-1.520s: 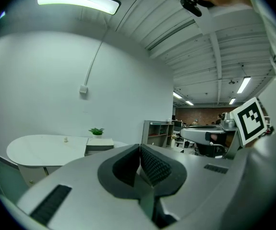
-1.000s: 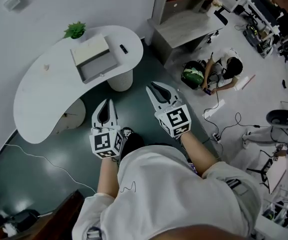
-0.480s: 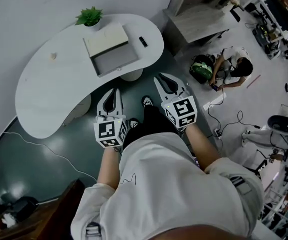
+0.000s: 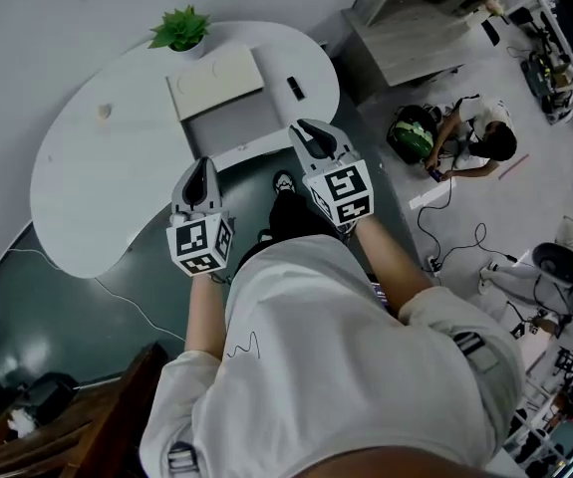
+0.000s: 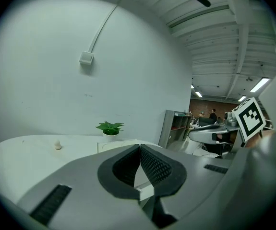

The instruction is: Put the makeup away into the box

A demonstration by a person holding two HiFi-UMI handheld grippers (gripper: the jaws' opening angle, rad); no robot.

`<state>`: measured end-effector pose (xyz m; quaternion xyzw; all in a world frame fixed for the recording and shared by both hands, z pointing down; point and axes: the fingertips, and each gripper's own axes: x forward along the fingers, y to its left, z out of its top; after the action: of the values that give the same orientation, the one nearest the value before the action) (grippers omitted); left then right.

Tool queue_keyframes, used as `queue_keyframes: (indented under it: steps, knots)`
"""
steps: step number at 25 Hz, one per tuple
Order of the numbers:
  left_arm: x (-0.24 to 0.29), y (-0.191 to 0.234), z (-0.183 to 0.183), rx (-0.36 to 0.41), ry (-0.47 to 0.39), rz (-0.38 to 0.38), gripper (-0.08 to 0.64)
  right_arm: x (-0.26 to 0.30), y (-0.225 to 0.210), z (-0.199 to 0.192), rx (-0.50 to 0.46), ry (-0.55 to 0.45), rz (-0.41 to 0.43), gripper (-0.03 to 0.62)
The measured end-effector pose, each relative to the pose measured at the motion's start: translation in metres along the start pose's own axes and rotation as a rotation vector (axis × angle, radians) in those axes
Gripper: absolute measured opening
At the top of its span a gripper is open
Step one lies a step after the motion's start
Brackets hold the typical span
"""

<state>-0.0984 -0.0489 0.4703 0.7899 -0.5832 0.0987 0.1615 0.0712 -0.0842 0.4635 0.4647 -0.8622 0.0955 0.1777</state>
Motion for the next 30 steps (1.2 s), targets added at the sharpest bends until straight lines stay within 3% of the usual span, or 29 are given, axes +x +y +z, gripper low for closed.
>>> queue_keyframes:
  steps: [5,11,22,30]
  knots:
    - [0.063,-0.002,0.004,0.031,0.075,-0.002,0.02,0.048,-0.056,-0.004,0.032,0.042,0.007,0.051]
    - [0.105,0.001,-0.023,-0.051,0.207,0.056,0.02,0.09,-0.106,-0.039,0.088,0.152,0.028,0.051]
    - [0.128,0.019,-0.072,-0.061,0.372,0.113,0.02,0.147,-0.128,-0.128,0.072,0.38,0.04,0.06]
    - [0.117,0.043,-0.087,-0.094,0.396,0.148,0.02,0.171,-0.142,-0.154,0.048,0.459,-0.027,0.111]
